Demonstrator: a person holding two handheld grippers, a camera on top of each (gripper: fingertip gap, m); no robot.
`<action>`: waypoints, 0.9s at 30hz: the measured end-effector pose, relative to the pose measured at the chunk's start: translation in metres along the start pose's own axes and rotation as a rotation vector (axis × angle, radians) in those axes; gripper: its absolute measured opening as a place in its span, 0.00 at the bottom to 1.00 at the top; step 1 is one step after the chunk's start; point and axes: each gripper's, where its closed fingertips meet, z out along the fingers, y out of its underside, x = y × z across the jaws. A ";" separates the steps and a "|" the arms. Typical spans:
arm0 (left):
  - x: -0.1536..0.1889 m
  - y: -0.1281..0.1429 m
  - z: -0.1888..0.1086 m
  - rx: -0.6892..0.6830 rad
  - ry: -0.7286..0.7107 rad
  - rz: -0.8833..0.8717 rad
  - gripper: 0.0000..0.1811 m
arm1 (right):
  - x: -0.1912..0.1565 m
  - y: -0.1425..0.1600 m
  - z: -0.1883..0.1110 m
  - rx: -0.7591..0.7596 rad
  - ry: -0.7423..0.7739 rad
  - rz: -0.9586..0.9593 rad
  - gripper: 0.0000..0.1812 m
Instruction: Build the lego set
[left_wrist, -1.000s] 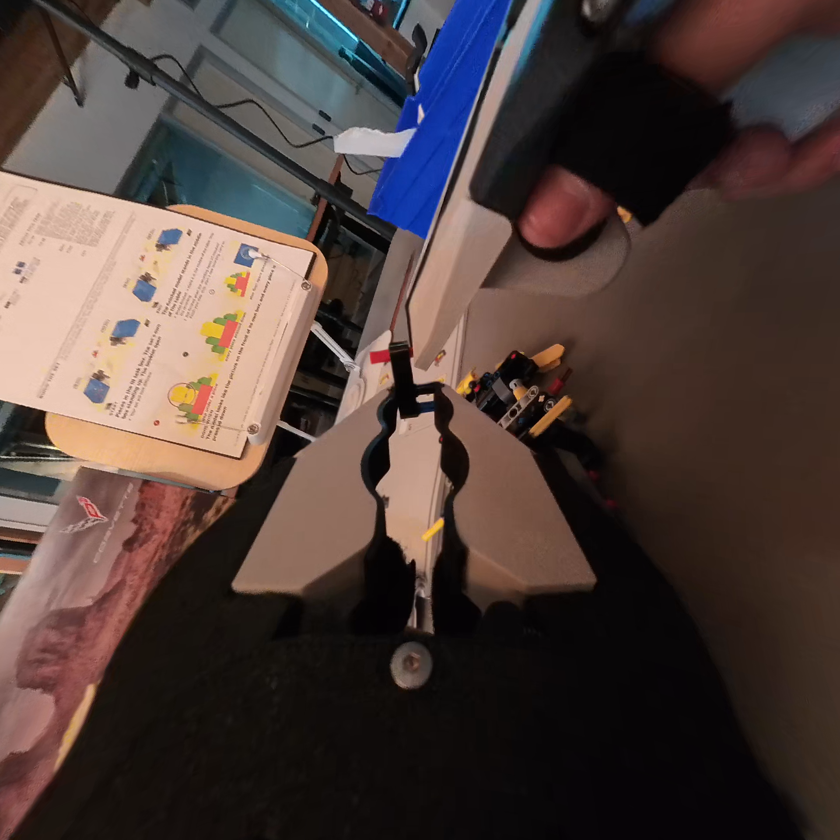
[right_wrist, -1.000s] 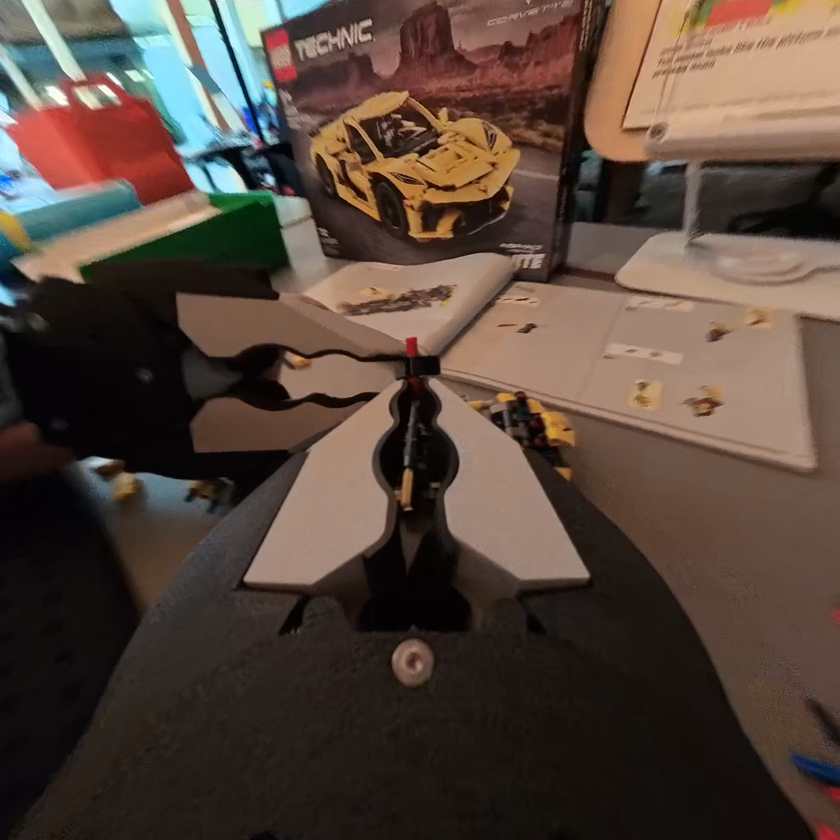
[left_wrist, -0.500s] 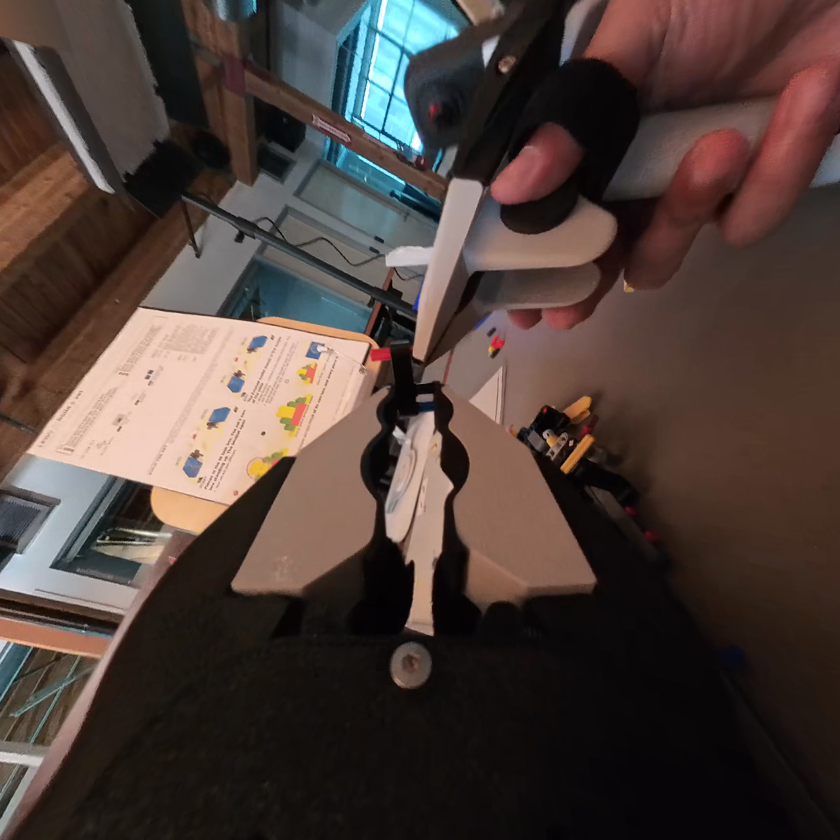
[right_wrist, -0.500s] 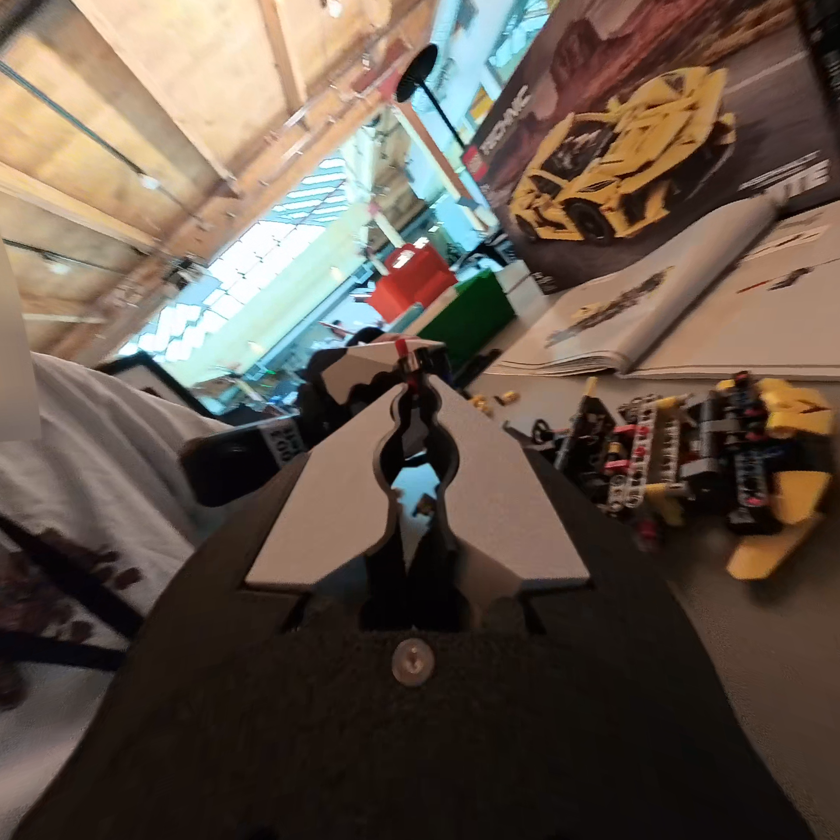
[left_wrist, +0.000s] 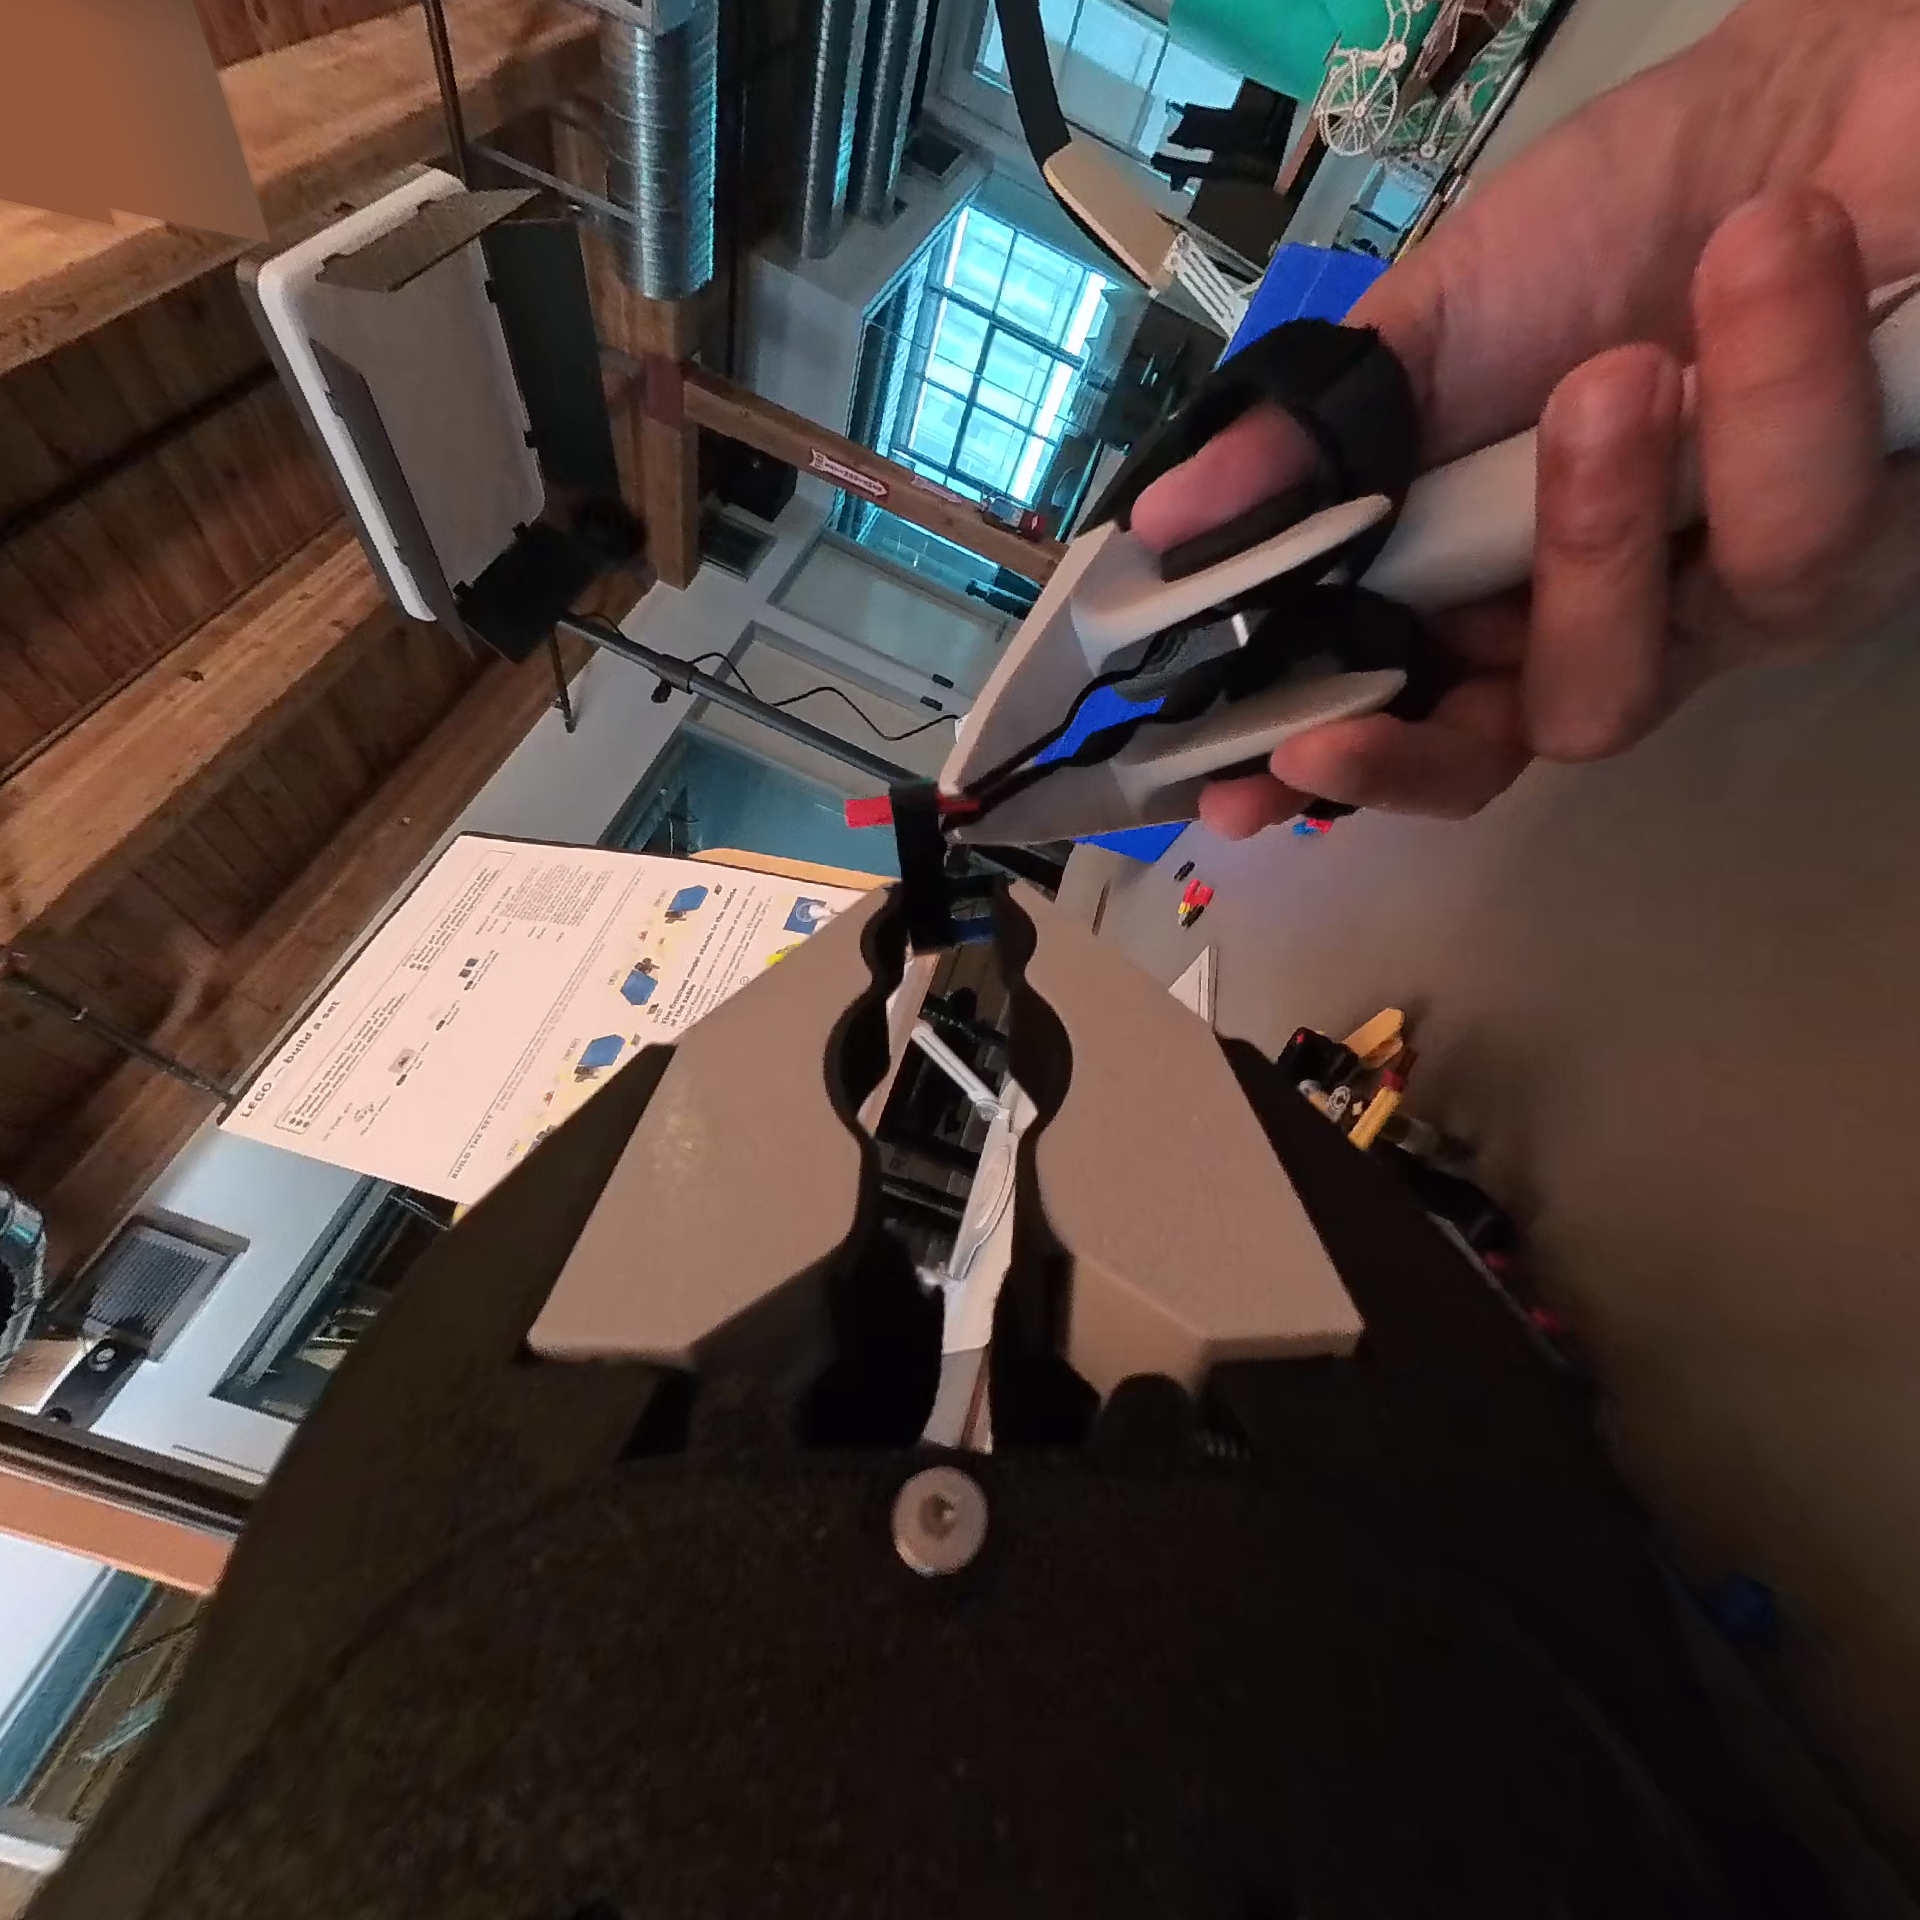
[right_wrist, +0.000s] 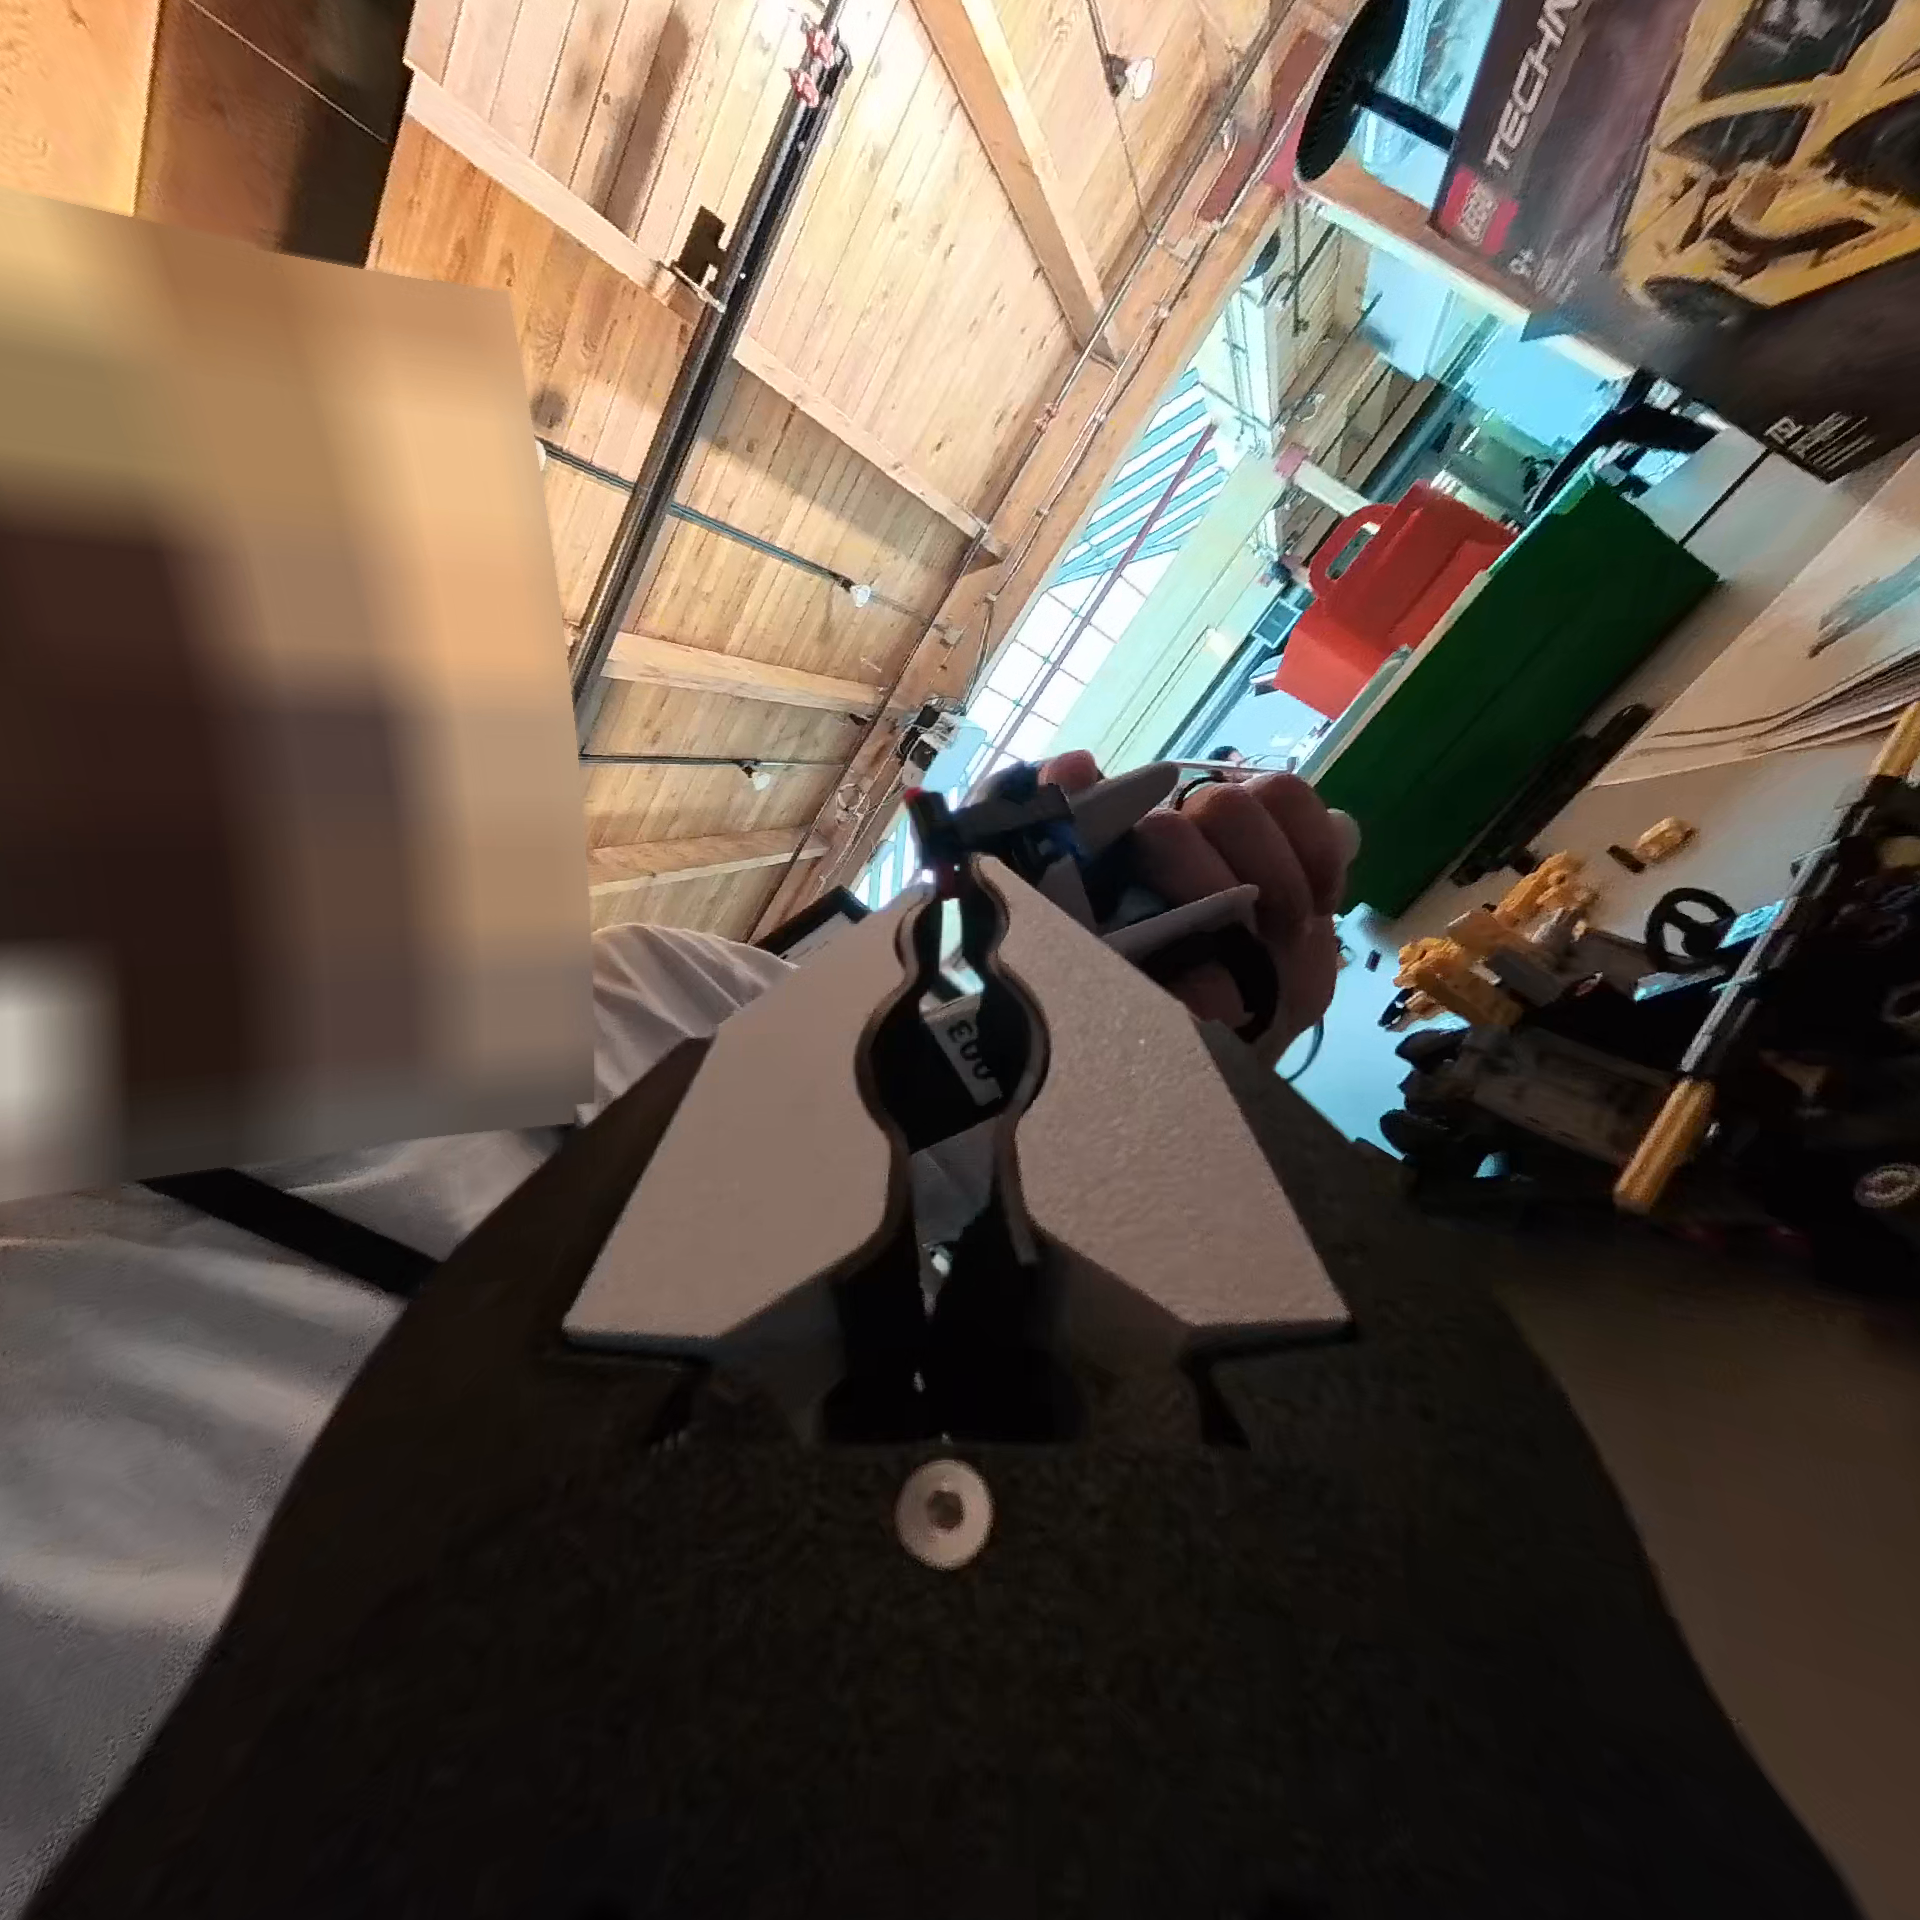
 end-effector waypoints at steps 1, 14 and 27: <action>0.000 0.001 0.000 -0.003 0.002 0.000 0.09 | 0.001 0.000 0.000 -0.003 -0.001 0.015 0.01; 0.032 0.035 0.009 -0.222 0.419 -1.108 0.09 | 0.037 -0.038 -0.028 -0.030 0.870 -1.093 0.09; 0.017 0.018 0.001 -0.017 0.626 -1.660 0.09 | 0.027 -0.028 -0.020 -0.088 0.889 -1.258 0.07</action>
